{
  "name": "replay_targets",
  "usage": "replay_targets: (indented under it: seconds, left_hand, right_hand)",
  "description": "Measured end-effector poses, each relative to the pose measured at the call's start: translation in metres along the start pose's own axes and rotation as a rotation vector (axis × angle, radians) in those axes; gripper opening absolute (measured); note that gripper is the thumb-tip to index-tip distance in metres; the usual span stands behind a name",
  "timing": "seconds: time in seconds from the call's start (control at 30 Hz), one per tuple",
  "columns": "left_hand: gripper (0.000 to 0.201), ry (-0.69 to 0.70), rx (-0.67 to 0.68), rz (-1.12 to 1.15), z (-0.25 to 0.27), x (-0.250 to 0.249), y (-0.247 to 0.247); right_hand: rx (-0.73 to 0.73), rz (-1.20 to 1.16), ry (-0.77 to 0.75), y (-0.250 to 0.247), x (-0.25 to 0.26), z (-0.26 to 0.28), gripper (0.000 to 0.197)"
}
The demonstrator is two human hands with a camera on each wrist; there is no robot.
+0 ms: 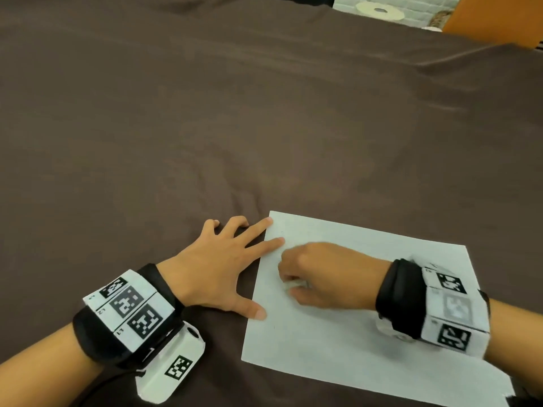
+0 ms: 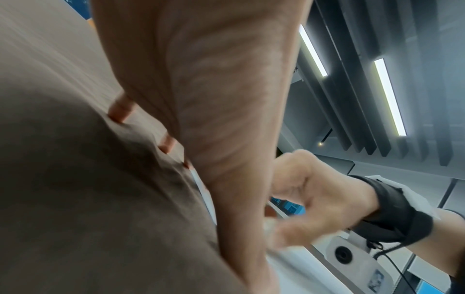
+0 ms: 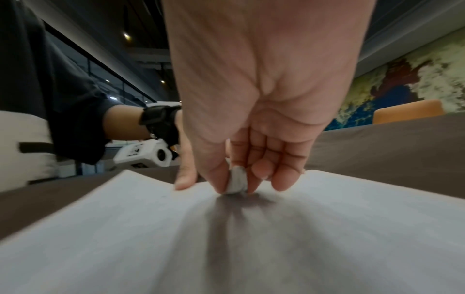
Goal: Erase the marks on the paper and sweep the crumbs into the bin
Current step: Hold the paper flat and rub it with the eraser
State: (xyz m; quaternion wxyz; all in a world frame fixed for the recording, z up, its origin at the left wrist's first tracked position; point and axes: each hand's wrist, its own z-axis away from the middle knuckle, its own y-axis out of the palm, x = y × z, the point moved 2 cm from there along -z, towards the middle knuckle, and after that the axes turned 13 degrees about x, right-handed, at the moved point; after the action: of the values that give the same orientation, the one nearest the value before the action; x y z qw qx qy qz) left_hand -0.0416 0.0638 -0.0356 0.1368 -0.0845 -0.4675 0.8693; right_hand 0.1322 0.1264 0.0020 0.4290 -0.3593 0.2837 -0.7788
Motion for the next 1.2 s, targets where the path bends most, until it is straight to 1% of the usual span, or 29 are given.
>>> replay_targets:
  seconds: [0.07, 0.1, 0.13, 0.23, 0.3, 0.33, 0.43, 0.47, 0.57, 0.6, 0.63, 0.73, 0.77, 0.8, 0.87, 0.9, 0.93, 0.97, 1.03, 1.07, 1.1, 1.2]
  left_hand:
    - [0.112, 0.004, 0.003, 0.007, 0.001, 0.000, 0.000]
    - [0.112, 0.006, 0.004, 0.012, 0.001, 0.000, 0.000]
    - [0.112, 0.007, 0.002, 0.013, 0.001, 0.000, 0.000]
    - [0.112, -0.002, 0.002, -0.006, 0.000, 0.000, 0.000]
    - [0.112, -0.003, 0.003, -0.007, 0.000, -0.001, 0.000]
    - [0.112, -0.001, 0.001, -0.007, 0.000, 0.000, 0.000]
    - [0.113, 0.011, -0.019, 0.015, 0.001, 0.000, 0.001]
    - [0.113, 0.012, -0.023, 0.016, 0.001, 0.001, 0.001]
    - [0.112, 0.007, -0.014, 0.003, 0.000, 0.001, 0.001]
    - [0.112, 0.008, -0.012, 0.006, 0.000, 0.001, 0.000]
    - [0.112, 0.009, -0.013, 0.006, 0.000, 0.001, 0.000]
    - [0.112, 0.004, -0.004, -0.001, 0.001, 0.000, 0.001]
    - [0.112, 0.004, -0.005, 0.001, 0.001, 0.001, 0.001]
    - [0.112, 0.003, -0.010, 0.002, 0.001, 0.001, 0.001]
    - [0.112, 0.007, -0.019, 0.001, 0.001, 0.001, 0.001]
    - [0.112, 0.005, -0.016, 0.000, 0.001, 0.001, 0.001]
    - [0.112, 0.002, -0.011, -0.003, 0.000, 0.001, 0.001]
    - [0.112, 0.000, -0.007, -0.007, 0.000, 0.001, 0.000]
    - [0.112, 0.003, 0.006, -0.004, 0.001, -0.001, -0.001]
    - [0.112, 0.004, 0.011, -0.002, 0.001, 0.000, -0.001]
    - [0.112, 0.003, 0.010, -0.003, 0.001, 0.000, 0.000]
    - [0.113, 0.002, -0.003, -0.009, 0.000, 0.001, 0.001]
  right_hand:
    - [0.115, 0.014, -0.077, 0.011, 0.014, 0.007, 0.012]
    - [0.154, 0.006, -0.090, 0.014, 0.018, 0.009, 0.012]
    - [0.146, 0.001, -0.084, 0.013, 0.018, 0.009, 0.013]
    - [-0.012, 0.016, 0.029, -0.004, 0.001, -0.003, 0.014]
    - [-0.033, 0.013, 0.051, -0.005, -0.005, -0.003, 0.012]
    - [-0.002, 0.019, 0.021, -0.002, -0.002, -0.001, 0.012]
    - [0.156, 0.025, -0.085, 0.015, 0.016, 0.010, 0.013]
    - [0.156, 0.012, -0.084, 0.015, 0.017, 0.011, 0.013]
    - [0.006, -0.015, 0.021, -0.001, 0.000, 0.002, 0.012]
    - [-0.020, -0.017, 0.035, -0.002, -0.004, 0.001, 0.011]
    - [-0.016, -0.010, 0.023, -0.001, -0.004, 0.002, 0.011]
    - [0.143, -0.001, -0.093, 0.016, 0.015, 0.009, 0.013]
    - [0.163, -0.008, -0.104, 0.018, 0.018, 0.011, 0.014]
    - [0.128, -0.010, -0.088, 0.014, 0.015, 0.008, 0.014]
    - [-0.006, -0.002, 0.005, 0.002, -0.001, 0.002, 0.013]
    - [-0.048, -0.002, 0.031, -0.002, -0.007, 0.000, 0.013]
    - [-0.053, 0.004, 0.025, -0.001, -0.007, 0.000, 0.013]
    - [-0.016, 0.013, -0.007, 0.002, -0.003, 0.000, 0.014]
    - [0.107, -0.006, -0.078, 0.011, 0.012, 0.004, 0.014]
    - [0.124, -0.024, -0.083, 0.011, 0.015, 0.005, 0.014]
    - [0.086, -0.029, -0.062, 0.007, 0.012, 0.003, 0.013]
    - [-0.094, -0.018, 0.056, -0.008, -0.011, -0.006, 0.013]
